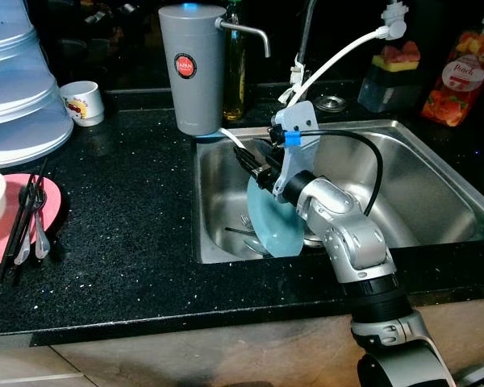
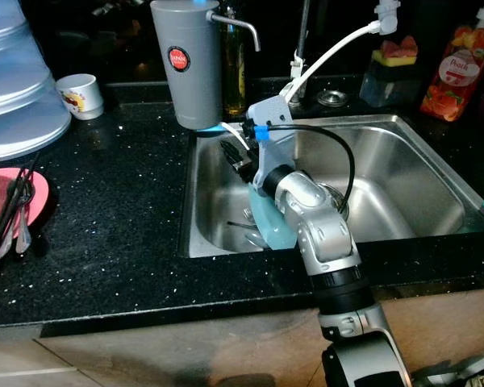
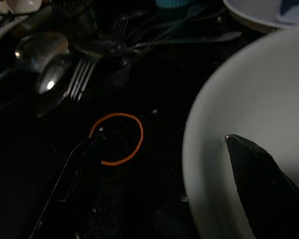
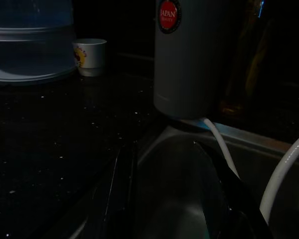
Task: Kitchen organization
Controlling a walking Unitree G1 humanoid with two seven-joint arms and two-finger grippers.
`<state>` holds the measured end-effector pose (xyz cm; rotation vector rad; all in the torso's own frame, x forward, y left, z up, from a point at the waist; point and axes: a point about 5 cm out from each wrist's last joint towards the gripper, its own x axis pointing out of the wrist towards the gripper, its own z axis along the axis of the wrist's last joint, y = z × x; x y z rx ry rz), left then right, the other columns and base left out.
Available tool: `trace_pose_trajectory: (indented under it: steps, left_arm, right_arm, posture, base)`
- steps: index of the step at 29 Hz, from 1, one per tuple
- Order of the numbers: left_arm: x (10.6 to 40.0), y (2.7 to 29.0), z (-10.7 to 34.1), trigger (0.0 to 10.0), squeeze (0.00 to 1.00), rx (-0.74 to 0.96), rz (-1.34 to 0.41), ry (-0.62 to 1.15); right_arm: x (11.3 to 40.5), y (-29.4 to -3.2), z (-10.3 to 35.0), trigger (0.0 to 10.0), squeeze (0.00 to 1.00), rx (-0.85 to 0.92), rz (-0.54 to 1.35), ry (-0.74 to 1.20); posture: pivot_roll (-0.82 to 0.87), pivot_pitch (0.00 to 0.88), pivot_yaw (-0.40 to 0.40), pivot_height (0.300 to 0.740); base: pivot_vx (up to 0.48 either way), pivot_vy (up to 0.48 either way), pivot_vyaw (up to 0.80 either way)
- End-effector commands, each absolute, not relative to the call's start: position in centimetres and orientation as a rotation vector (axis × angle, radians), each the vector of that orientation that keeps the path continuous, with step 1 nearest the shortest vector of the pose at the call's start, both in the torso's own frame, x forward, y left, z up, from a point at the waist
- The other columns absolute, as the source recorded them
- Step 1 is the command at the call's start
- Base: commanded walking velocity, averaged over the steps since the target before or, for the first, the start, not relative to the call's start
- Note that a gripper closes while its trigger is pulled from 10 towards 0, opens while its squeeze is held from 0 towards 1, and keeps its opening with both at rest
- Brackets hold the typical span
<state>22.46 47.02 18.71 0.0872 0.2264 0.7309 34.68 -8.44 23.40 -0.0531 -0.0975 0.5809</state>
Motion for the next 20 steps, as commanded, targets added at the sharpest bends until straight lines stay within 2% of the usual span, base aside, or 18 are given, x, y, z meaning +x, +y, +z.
trace_pose_trajectory:
  steps: [1,5,11,13,16,20]
  left_arm:
    - [22.3,47.3,18.7,10.0,0.00,0.089,0.733,0.240]
    - [22.7,47.1,18.6,10.0,0.00,0.095,0.733,0.220]
    - [23.5,47.1,20.7,10.0,0.00,0.102,0.752,0.095]
    - [24.4,46.5,22.4,10.0,0.00,0.120,0.670,0.001]
    - [24.7,46.3,23.2,10.0,0.00,0.106,0.648,-0.037]
    - [22.7,48.4,22.9,10.0,0.00,0.064,0.863,0.037]
  right_arm:
    - [34.6,-8.3,23.2,10.0,0.00,-0.061,0.589,-0.091]
    - [34.6,-8.1,23.4,10.0,0.00,-0.063,0.593,-0.095]
    - [34.6,-8.4,23.6,10.0,0.00,-0.064,0.585,-0.102]
    - [34.6,-8.5,23.6,10.0,0.00,-0.064,0.582,-0.101]
    - [34.7,-8.6,23.6,10.0,0.00,-0.064,0.581,-0.102]
    - [34.7,-8.5,23.6,10.0,0.00,-0.061,0.582,-0.105]
  posture:
    - [0.04,0.000,0.001,0.740]
    - [0.03,0.000,0.002,0.740]
    - [0.02,0.000,0.005,0.740]
    - [0.03,0.000,0.004,0.740]
    - [0.03,0.000,0.005,0.740]
    - [0.03,0.000,0.006,0.740]
  base:
    - [0.000,0.000,0.00]
    - [0.000,0.000,0.00]
    - [0.000,0.000,0.00]
    - [0.000,0.000,0.00]
    - [0.000,0.000,0.00]
    - [0.000,0.000,0.00]
